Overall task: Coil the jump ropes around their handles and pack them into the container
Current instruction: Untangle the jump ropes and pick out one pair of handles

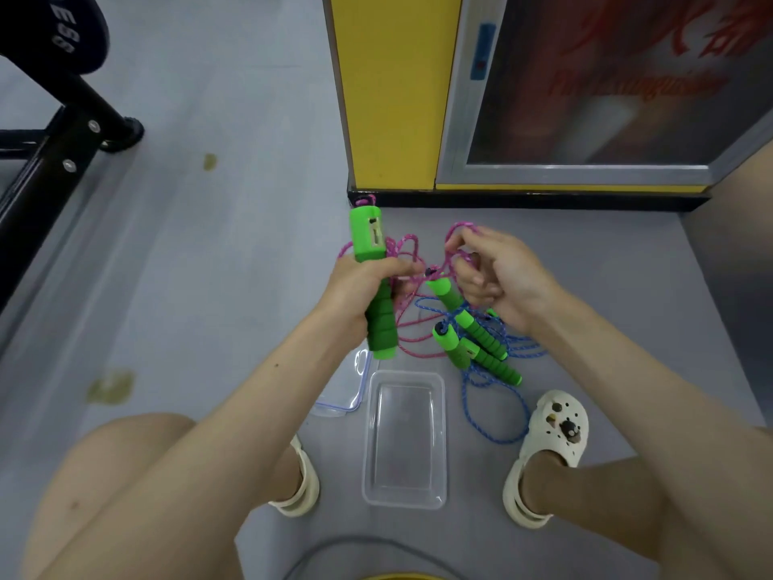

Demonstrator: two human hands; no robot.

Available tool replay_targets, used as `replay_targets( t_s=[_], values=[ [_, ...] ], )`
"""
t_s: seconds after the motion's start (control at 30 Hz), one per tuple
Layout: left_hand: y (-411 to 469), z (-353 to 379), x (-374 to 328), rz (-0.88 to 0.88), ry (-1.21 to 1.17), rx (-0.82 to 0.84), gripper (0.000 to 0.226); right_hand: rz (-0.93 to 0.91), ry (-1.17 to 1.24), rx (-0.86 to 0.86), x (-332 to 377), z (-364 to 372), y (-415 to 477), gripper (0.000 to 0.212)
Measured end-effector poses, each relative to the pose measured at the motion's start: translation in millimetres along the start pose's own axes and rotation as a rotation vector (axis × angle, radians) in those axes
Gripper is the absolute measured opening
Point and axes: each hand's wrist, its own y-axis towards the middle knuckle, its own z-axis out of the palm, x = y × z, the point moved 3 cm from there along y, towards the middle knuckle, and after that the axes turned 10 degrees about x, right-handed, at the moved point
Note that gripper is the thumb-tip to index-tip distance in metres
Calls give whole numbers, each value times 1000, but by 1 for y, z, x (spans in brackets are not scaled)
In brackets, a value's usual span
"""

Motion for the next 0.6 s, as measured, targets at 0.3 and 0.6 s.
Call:
replay_targets(
  t_s=[0.3, 0.6],
  values=[
    [13, 28, 15, -231, -116, 146, 20, 50, -678, 2, 1, 17, -8, 29],
    [14, 30, 12, -194, -482, -20, 22, -80, -652, -90, -9, 12, -22, 21]
  ],
)
